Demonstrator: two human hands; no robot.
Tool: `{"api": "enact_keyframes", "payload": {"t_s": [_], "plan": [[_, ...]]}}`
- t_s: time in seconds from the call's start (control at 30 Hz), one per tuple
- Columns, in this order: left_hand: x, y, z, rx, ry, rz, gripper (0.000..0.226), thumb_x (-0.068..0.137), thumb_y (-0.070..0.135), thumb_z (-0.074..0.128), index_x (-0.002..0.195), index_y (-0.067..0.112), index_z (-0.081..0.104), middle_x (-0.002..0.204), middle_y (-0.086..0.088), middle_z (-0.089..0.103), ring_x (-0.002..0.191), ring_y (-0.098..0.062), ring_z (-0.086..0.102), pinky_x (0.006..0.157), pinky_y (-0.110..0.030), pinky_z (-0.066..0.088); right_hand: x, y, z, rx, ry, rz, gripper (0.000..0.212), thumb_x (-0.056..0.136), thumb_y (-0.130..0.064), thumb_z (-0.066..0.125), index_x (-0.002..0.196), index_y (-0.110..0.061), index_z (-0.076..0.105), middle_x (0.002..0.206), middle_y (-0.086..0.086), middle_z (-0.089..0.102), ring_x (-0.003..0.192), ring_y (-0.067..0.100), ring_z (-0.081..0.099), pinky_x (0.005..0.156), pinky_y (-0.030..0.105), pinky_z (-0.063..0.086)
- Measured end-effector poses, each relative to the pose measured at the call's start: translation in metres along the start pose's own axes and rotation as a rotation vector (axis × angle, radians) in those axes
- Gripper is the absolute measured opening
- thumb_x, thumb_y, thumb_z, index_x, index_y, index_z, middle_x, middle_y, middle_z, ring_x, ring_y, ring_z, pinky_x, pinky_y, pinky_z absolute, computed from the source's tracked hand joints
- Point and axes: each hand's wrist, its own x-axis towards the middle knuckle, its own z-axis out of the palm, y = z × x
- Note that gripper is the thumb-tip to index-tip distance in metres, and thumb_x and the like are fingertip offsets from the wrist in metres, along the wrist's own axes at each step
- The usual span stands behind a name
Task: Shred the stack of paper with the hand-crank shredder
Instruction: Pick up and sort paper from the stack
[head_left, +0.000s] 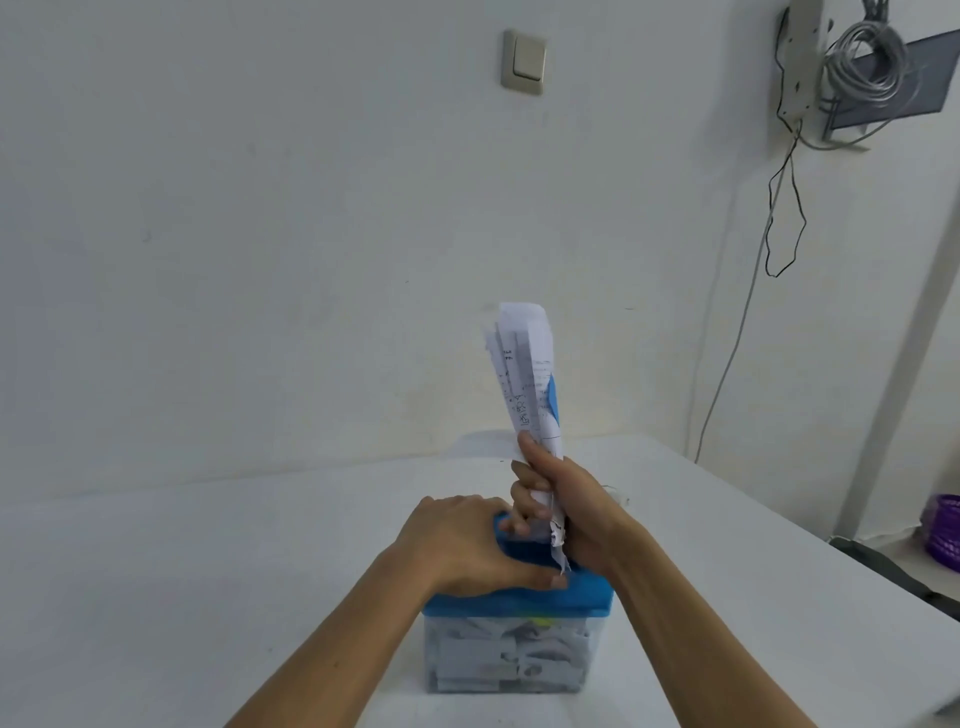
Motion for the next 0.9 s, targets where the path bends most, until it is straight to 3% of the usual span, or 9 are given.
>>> {"api": "enact_keyframes", "payload": {"t_s": [0.1,0.23,0.33,0.57,0.9], "plan": [[0.001,-0.002,0.002,0.004,0.009,-0.012,0.087,0.052,0.104,0.045,0.107,0.039,0.06,0.095,0.017,0.067,0.085,-0.006,0.061,0.085,-0.034,0.052,0.0,-0.001,0.011,-0.013,0.084,0.015,0.056,0.096,-0.048,0.059,0.056,-0.019,0.032,0.051,0.001,0.022,0.043,0.016,0.024,0.049,0.027,0.036],[-0.001,0.0,0.003,-0.013,0.047,-0.033,0.081,0.055,0.102,0.05,0.108,0.041,0.059,0.097,0.019,0.065,0.088,-0.007,0.059,0.086,-0.033,0.049,0.009,0.006,0.018,0.217,0.408,-0.03,0.05,0.096,-0.046,0.063,0.062,-0.018,0.039,0.051,0.0,0.029,0.041,0.015,0.031,0.044,0.027,0.034],[-0.002,0.0,0.005,-0.034,0.08,-0.029,0.074,0.058,0.098,0.055,0.109,0.044,0.06,0.097,0.02,0.064,0.088,-0.007,0.058,0.087,-0.032,0.048,0.015,0.009,0.021,0.354,0.535,-0.076,0.045,0.098,-0.045,0.061,0.067,-0.017,0.044,0.05,-0.001,0.033,0.037,0.013,0.032,0.039,0.023,0.032],[0.003,-0.005,0.006,-0.084,0.095,-0.036,0.072,0.06,0.091,0.063,0.119,0.048,0.061,0.107,0.02,0.069,0.092,-0.006,0.06,0.081,-0.026,0.045,0.016,0.01,0.022,0.608,0.637,-0.169,0.05,0.099,-0.04,0.059,0.059,-0.02,0.037,0.045,-0.003,0.031,0.035,0.012,0.026,0.037,0.02,0.021],[0.001,-0.002,0.007,-0.082,0.067,-0.061,0.075,0.063,0.087,0.062,0.127,0.048,0.058,0.119,0.018,0.068,0.1,-0.01,0.059,0.092,-0.033,0.047,0.005,0.014,0.022,0.892,0.728,-0.334,0.054,0.102,-0.038,0.054,0.055,-0.017,0.039,0.044,-0.003,0.037,0.032,0.011,0.033,0.042,0.019,0.032]]}}
